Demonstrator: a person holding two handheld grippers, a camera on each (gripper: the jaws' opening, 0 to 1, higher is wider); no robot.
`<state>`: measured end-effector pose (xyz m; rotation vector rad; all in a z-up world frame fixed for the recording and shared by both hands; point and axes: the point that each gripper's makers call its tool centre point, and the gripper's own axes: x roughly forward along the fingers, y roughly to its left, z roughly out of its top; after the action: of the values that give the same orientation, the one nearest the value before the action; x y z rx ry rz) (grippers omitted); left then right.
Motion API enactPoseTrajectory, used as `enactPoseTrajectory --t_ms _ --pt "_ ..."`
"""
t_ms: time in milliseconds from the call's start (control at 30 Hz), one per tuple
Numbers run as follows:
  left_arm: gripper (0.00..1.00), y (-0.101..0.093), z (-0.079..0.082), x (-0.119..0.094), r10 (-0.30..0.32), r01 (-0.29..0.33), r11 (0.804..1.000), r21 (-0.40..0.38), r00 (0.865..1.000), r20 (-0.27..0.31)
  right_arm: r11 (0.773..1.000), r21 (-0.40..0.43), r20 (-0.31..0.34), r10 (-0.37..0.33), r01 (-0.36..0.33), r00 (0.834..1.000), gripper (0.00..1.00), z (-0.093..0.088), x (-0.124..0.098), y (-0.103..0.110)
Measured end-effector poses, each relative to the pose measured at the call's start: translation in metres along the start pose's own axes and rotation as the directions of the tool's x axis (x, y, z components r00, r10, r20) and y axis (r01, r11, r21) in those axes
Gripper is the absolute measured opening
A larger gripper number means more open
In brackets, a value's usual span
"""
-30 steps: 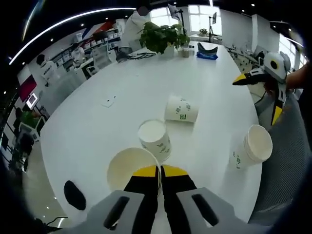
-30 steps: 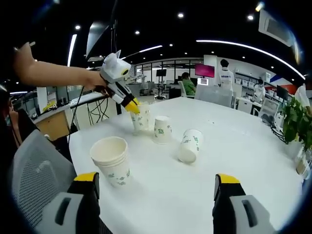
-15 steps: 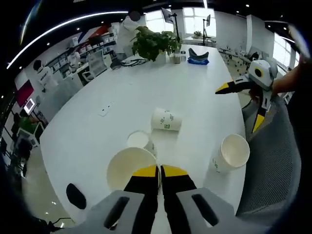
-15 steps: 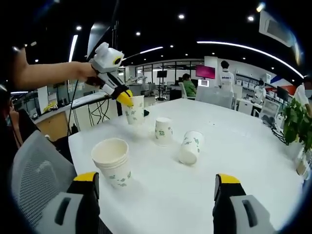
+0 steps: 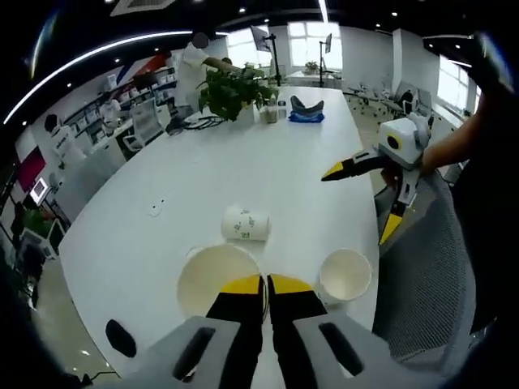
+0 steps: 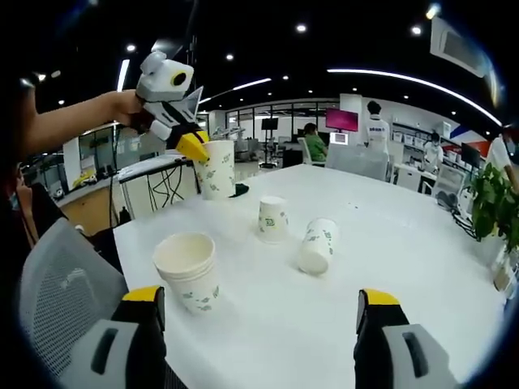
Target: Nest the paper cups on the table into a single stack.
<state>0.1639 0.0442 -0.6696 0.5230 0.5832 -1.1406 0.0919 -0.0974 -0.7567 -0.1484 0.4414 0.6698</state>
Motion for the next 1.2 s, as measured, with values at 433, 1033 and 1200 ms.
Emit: enactPoseTrajectory --t_ms 433,1033,1200 --pt "0.0 -0.042 0.028 -0.01 -0.06 0.058 0.997 0.051 0.997 0.044 1.0 0.0 0.0 -0.001 0.001 1.0 1.0 -0.001 0.001 -0.002" --pt "0.0 -0.095 0.031 0.005 -0.153 0.15 0.986 0.073 0.988 0.036 1.0 -0.001 -0.002 -0.003 0.003 1.0 0.99 -0.001 0.0 -0.001" --pt "0.0 -0.102 0.03 0.008 -0.168 0.165 0.984 0.071 0.985 0.032 1.0 -0.003 -0.003 -0.004 0.004 1.0 0.99 -0.001 0.0 -0.001"
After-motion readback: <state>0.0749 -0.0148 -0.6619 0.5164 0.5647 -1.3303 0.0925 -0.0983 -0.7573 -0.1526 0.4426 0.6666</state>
